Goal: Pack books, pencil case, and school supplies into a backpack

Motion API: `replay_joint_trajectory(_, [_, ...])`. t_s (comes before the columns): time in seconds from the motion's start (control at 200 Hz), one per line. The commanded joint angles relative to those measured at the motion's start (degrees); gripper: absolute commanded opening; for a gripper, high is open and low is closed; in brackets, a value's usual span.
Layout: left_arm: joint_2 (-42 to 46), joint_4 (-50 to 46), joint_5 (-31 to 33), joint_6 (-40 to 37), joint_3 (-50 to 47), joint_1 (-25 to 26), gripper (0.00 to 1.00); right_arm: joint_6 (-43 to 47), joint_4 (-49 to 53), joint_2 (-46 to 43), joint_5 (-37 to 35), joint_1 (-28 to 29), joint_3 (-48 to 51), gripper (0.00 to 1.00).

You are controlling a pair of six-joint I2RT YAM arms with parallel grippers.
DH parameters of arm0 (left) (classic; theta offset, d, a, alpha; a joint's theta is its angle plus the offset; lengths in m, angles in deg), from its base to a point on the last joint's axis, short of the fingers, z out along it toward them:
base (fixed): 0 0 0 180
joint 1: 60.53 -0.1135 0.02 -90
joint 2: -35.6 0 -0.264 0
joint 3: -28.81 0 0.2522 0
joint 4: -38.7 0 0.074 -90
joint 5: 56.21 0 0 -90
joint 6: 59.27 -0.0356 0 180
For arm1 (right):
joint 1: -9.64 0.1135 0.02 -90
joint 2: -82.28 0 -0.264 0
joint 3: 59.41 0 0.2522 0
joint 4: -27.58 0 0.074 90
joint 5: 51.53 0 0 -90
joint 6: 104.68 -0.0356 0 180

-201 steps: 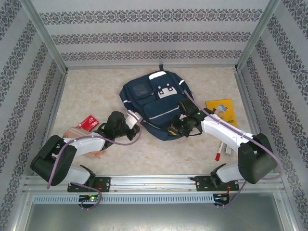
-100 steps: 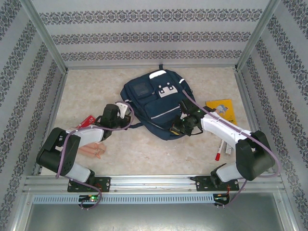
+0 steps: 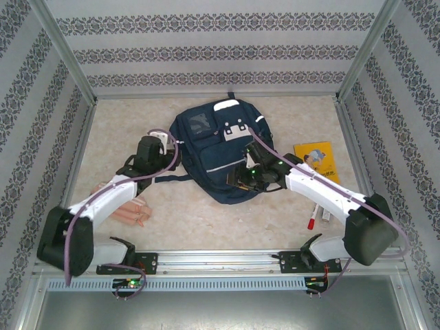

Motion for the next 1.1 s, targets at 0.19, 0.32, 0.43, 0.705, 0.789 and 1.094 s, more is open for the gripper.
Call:
replay_joint_trajectory(0.19, [1.14, -14.05, -14.24, -1.73, 8.64, 9.10, 0.55, 16.01, 4.18, -12.08, -22.36, -6.02, -0.25, 0.50])
replay_joint_trajectory(0.32, [-7.00, -17.79, -7.56, -8.52, 15.70, 16.37, 0.63, 17.02, 0.80, -18.95, -29.59, -13.46, 4.94, 0.96])
replay_joint_trajectory(0.43, [-16.45, -22.43, -1.58, -2.92, 24.49, 17.88, 0.65, 18.51, -1.71, -21.48, -33.24, -15.95, 6.81, 0.98])
replay_joint_trajectory(0.705, [-27.40, -21.60, -4.15, -12.40, 32.90, 20.90, 0.70, 20.82, -2.22, -26.11, -23.06, -21.89, 11.58, 0.98])
replay_joint_trajectory(0.789, [-29.49, -26.00, -4.23, -16.34, 36.41, 20.94, 0.72, 16.50, -1.52, -26.31, -18.50, -25.14, 14.01, 0.98])
replay_joint_trajectory(1.094, [-33.28, -22.14, -4.51, -26.45, 35.12, 23.75, 0.74, 15.08, 5.75, -15.72, -9.45, -31.43, 11.67, 0.98])
